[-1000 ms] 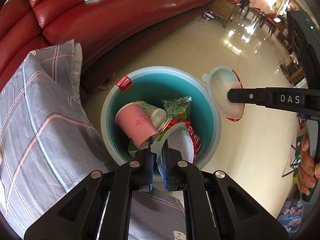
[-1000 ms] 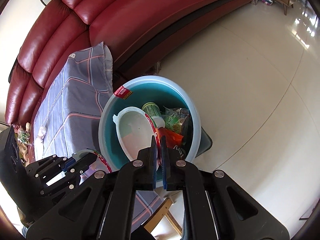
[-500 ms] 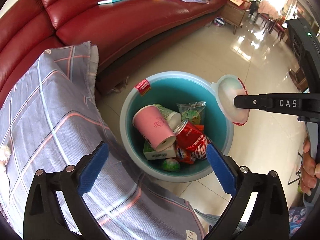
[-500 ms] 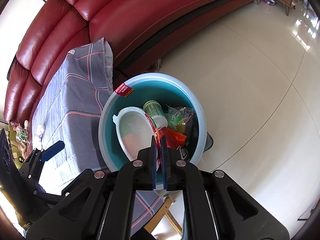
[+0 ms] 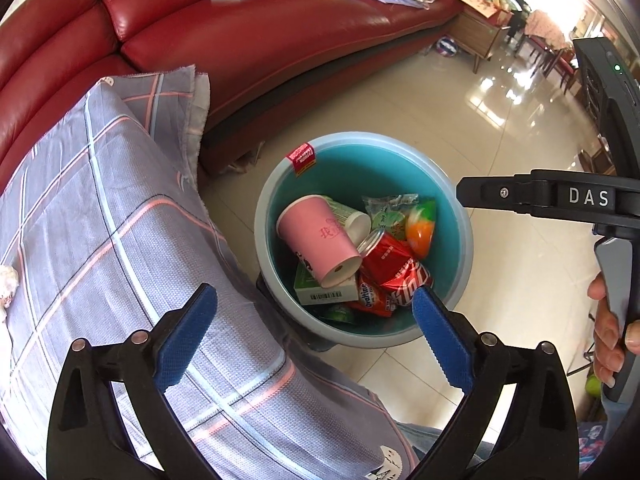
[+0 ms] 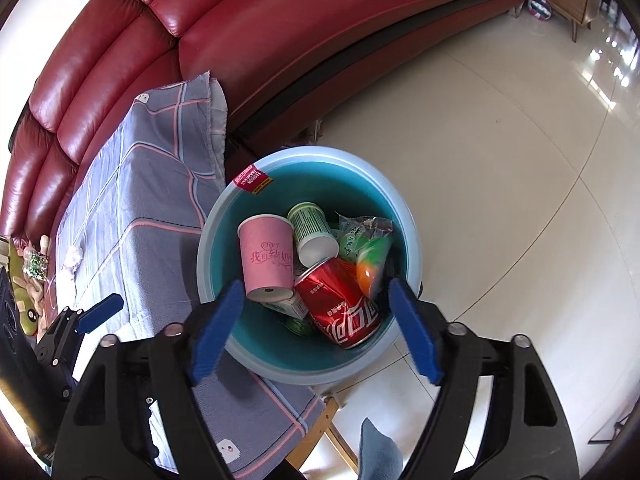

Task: Collect trash
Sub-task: 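Bring both tools back over the table toward the paper towel and plastic bag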

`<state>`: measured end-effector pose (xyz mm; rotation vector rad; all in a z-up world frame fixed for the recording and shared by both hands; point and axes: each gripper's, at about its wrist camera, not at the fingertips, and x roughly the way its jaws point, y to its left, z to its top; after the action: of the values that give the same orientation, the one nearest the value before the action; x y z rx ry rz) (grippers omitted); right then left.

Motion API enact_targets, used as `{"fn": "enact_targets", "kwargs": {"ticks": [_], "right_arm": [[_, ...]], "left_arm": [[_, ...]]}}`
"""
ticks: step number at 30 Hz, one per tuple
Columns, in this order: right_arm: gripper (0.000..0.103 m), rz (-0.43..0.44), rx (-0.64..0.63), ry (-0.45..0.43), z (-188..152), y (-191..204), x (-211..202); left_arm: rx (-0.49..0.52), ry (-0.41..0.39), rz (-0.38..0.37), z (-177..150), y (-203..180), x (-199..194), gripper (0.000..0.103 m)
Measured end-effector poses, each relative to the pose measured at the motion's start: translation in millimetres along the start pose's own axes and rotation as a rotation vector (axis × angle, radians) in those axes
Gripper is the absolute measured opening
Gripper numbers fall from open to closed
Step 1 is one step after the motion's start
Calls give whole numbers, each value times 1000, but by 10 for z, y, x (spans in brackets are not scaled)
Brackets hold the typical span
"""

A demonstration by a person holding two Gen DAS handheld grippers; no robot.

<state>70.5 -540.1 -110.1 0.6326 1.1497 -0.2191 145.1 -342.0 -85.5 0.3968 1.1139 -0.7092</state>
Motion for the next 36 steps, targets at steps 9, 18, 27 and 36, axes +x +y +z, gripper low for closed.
{"fn": "enact_targets", "kwargs": {"ticks": [9,18,27,36], "right_arm": [[86,-47,-15,26,-61,105,44],[86,-67,-28,28,-135,247,1],[86,-85,-59,16,-227,500,-114],[89,-79,-144,23,-322,1078,-65]], "left_arm": [[-18,-1,-8,-45,79,-46,98],[-35,-23,-9,-128,180,-190,98],[-66,-57,-19,-248,347,-385,99],[-149,-91,7,-539,799,-639,99]]}}
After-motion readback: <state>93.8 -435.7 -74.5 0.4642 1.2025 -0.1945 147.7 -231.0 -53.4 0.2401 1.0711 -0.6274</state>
